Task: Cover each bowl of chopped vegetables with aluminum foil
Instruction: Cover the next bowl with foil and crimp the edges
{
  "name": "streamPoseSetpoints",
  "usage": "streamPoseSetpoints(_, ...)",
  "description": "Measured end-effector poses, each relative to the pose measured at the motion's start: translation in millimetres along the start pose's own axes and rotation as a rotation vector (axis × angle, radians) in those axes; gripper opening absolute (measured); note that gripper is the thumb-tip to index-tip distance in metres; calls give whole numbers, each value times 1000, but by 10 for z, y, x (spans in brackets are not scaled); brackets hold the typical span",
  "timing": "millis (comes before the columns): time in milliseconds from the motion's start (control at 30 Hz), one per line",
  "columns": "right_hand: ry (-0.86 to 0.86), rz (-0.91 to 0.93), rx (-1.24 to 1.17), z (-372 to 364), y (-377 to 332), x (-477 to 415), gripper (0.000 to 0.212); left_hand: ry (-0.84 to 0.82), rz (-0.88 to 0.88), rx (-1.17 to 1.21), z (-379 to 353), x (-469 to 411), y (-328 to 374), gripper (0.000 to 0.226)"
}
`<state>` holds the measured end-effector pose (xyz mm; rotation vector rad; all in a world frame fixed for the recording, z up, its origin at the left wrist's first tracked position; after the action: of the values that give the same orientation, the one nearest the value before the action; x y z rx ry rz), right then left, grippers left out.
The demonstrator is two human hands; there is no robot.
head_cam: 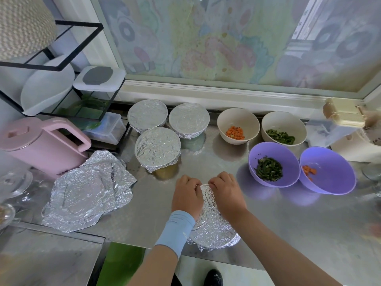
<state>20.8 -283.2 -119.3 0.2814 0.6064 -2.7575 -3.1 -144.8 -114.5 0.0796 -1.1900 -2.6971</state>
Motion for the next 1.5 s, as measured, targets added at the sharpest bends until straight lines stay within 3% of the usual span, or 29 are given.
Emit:
streamPoseSetpoints(100, 9, -11, -5, -38, 34, 34, 6, -46, -24, 32, -52, -21, 18, 19)
streamPoseSetpoints(300, 0, -9, -52, -35, 13, 9, 31, -34, 9, 66, -91, -23, -44, 19)
streamPoseSetpoints(500, -11, 95, -28, -59, -187, -187, 28, 80, 123, 57, 109, -16, -247, 21)
streamPoseSetpoints(667, -32, 25, -44, -74, -151, -192, 33, 74, 170, 90, 145, -1, -352, 20)
streamPoseSetpoints(800, -106, -13, -73, -152, -81, -172, 16, 80, 193, 114, 124, 8, -351, 20)
streamPoseSetpoints(967, -125, 7, -85, -146, -115, -191, 12, 51, 103, -9, 170, -48, -244, 20)
streamPoseSetpoints(1167, -97, 2, -102, -134, -106, -173, 7, -75, 4, 39, 31, -165, -120, 17)
streamPoseSetpoints(1500, -129, 9, -111, -119, -101, -201, 12, 48, 86, 36, 105, -38, -203, 18)
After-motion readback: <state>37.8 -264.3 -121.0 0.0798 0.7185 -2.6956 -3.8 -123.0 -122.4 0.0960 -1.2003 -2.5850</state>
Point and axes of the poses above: each hand's wrist, its own x-axis away from the middle knuckle, its own z-axis out of the back of the hand, y = z × x, the point moved 7 cm from there along -x, towards the middle knuckle, and after that the axes turned 7 degrees about x, right-handed, at the moved point
